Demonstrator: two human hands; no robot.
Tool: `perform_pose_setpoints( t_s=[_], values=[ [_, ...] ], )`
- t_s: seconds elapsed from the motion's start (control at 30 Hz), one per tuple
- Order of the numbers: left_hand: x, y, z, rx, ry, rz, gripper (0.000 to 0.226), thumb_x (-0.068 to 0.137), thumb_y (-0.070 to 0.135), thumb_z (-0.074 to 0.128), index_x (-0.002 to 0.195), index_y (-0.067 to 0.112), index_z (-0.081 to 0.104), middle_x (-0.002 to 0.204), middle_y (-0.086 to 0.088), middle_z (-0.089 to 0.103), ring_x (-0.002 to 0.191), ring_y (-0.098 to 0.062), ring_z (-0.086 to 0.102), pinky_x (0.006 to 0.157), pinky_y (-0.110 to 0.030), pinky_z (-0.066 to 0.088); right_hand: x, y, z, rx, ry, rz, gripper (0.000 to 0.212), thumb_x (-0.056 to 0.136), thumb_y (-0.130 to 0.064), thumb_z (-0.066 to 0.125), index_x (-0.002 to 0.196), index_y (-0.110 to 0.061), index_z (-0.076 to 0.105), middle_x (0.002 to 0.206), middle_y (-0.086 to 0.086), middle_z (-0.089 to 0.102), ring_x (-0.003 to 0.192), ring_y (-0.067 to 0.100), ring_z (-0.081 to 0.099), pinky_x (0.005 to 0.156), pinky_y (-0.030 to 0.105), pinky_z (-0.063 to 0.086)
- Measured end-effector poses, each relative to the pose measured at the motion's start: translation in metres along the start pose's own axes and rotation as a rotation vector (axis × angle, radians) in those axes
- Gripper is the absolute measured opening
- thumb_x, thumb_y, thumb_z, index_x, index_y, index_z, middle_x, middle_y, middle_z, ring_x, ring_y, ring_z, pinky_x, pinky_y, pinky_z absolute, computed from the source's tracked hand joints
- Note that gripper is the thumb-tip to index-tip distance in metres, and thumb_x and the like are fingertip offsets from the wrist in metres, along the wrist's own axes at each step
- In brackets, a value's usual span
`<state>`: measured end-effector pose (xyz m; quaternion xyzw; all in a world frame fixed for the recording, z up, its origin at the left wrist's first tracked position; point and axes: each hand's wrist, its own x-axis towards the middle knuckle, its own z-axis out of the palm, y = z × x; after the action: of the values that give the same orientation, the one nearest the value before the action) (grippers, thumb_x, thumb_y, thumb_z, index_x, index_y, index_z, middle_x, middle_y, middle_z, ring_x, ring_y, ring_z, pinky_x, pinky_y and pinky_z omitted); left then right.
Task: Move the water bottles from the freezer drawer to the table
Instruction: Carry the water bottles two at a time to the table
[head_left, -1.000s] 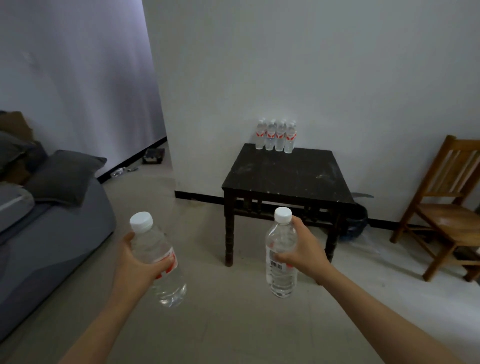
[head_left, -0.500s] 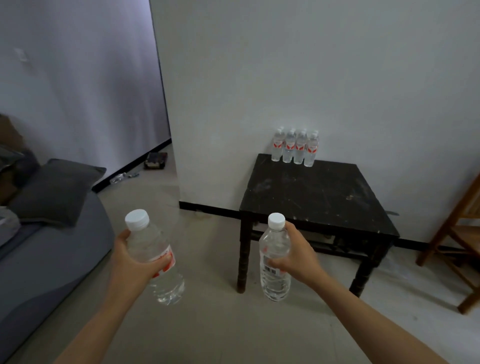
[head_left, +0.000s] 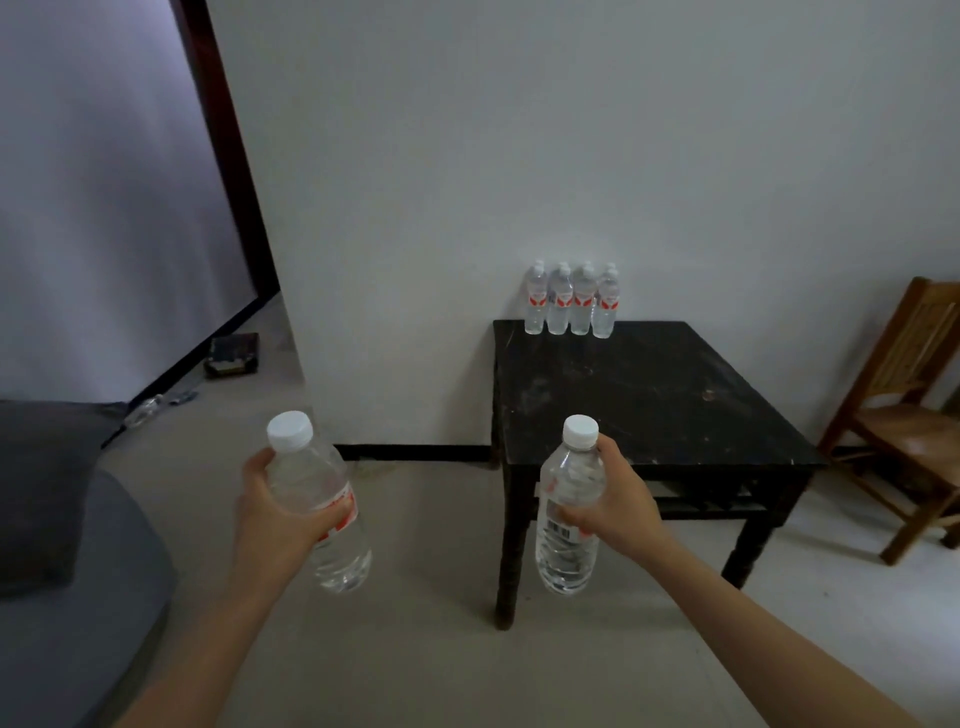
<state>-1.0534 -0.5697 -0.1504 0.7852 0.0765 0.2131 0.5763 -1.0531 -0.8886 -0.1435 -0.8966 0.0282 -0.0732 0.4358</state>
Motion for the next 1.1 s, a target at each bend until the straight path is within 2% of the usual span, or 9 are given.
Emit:
perform_pose_setpoints(
  t_s=[0.07, 0.23, 0.37, 0.57, 0.67, 0.77, 0.87, 1.0, 1.1],
  values=[
    [0.019, -0.005, 0.003, -0.014, -0.016, -0.012, 0.101, 0.039, 0.030, 0.083, 0.127, 0.012, 0.037, 0.105, -0.005, 0.053, 0.094, -0.025, 0.056, 0.081, -0.040, 0.050, 0.010, -0.005, 0.008, -0.018, 0.019, 0.011, 0.080, 0.063, -0.027, 0.080, 0.128, -0.035, 0.035, 0.115, -0.006, 0.053, 0.103, 0.016, 0.055, 0.085, 0.044, 0.052],
    [0.081, -0.028, 0.024, -0.034, -0.079, -0.029, 0.101, 0.033, 0.036, 0.080, 0.123, 0.010, 0.041, 0.100, -0.006, 0.057, 0.091, -0.025, 0.058, 0.081, -0.040, 0.048, 0.060, -0.007, 0.029, -0.058, 0.065, 0.043, 0.080, 0.064, -0.027, 0.080, 0.130, -0.031, 0.035, 0.116, -0.005, 0.053, 0.104, 0.015, 0.054, 0.089, 0.042, 0.050],
    [0.133, -0.040, 0.051, -0.063, -0.079, -0.026, 0.094, 0.042, 0.023, 0.079, 0.125, 0.011, 0.038, 0.091, 0.007, 0.052, 0.090, -0.022, 0.054, 0.080, -0.034, 0.043, 0.115, -0.003, 0.043, -0.074, 0.087, 0.068, 0.077, 0.067, -0.032, 0.077, 0.131, -0.034, 0.033, 0.117, -0.008, 0.052, 0.104, 0.013, 0.053, 0.091, 0.040, 0.047],
    [0.234, -0.042, 0.082, 0.005, -0.075, 0.035, 0.089, 0.054, 0.009, 0.087, 0.128, 0.007, 0.037, 0.106, -0.005, 0.050, 0.094, -0.022, 0.051, 0.081, -0.033, 0.039, 0.219, -0.016, 0.066, -0.052, 0.094, 0.067, 0.077, 0.070, -0.029, 0.076, 0.134, -0.031, 0.032, 0.121, -0.007, 0.049, 0.105, 0.012, 0.051, 0.092, 0.037, 0.045],
    [0.274, -0.045, 0.091, 0.004, -0.067, 0.042, 0.094, 0.047, 0.022, 0.084, 0.127, 0.010, 0.037, 0.106, -0.005, 0.051, 0.094, -0.022, 0.052, 0.084, -0.035, 0.042, 0.258, -0.020, 0.076, -0.032, 0.087, 0.068, 0.075, 0.069, -0.028, 0.077, 0.131, -0.030, 0.034, 0.119, -0.006, 0.051, 0.104, 0.012, 0.052, 0.091, 0.035, 0.045],
    [0.312, -0.061, 0.102, 0.012, -0.065, 0.013, 0.089, 0.054, 0.010, 0.087, 0.127, 0.009, 0.037, 0.108, -0.008, 0.053, 0.097, -0.027, 0.054, 0.086, -0.038, 0.043, 0.291, -0.019, 0.091, -0.043, 0.068, 0.079, 0.076, 0.070, -0.029, 0.077, 0.132, -0.030, 0.033, 0.118, -0.006, 0.052, 0.104, 0.012, 0.054, 0.088, 0.032, 0.046],
    [0.346, -0.075, 0.116, 0.012, -0.110, 0.010, 0.091, 0.049, 0.013, 0.087, 0.125, 0.010, 0.038, 0.104, -0.007, 0.054, 0.093, -0.026, 0.056, 0.085, -0.039, 0.045, 0.320, -0.015, 0.105, -0.064, 0.057, 0.117, 0.074, 0.069, -0.031, 0.076, 0.130, -0.031, 0.034, 0.117, -0.006, 0.052, 0.103, 0.013, 0.055, 0.088, 0.034, 0.048],
    [0.397, -0.094, 0.140, -0.034, -0.134, -0.008, 0.080, 0.058, -0.006, 0.081, 0.125, 0.004, 0.038, 0.102, -0.005, 0.051, 0.092, -0.022, 0.052, 0.081, -0.033, 0.038, 0.365, -0.011, 0.128, -0.097, 0.079, 0.179, 0.072, 0.070, -0.032, 0.075, 0.130, -0.032, 0.034, 0.116, -0.006, 0.052, 0.102, 0.012, 0.054, 0.089, 0.035, 0.048],
    [0.450, -0.120, 0.155, -0.068, -0.186, -0.024, 0.090, 0.049, 0.008, 0.088, 0.124, 0.004, 0.039, 0.101, -0.007, 0.052, 0.092, -0.024, 0.054, 0.081, -0.034, 0.039, 0.405, -0.012, 0.143, -0.113, 0.136, 0.215, 0.071, 0.070, -0.031, 0.074, 0.129, -0.032, 0.035, 0.114, -0.007, 0.052, 0.100, 0.012, 0.054, 0.087, 0.033, 0.047]
  ],
)
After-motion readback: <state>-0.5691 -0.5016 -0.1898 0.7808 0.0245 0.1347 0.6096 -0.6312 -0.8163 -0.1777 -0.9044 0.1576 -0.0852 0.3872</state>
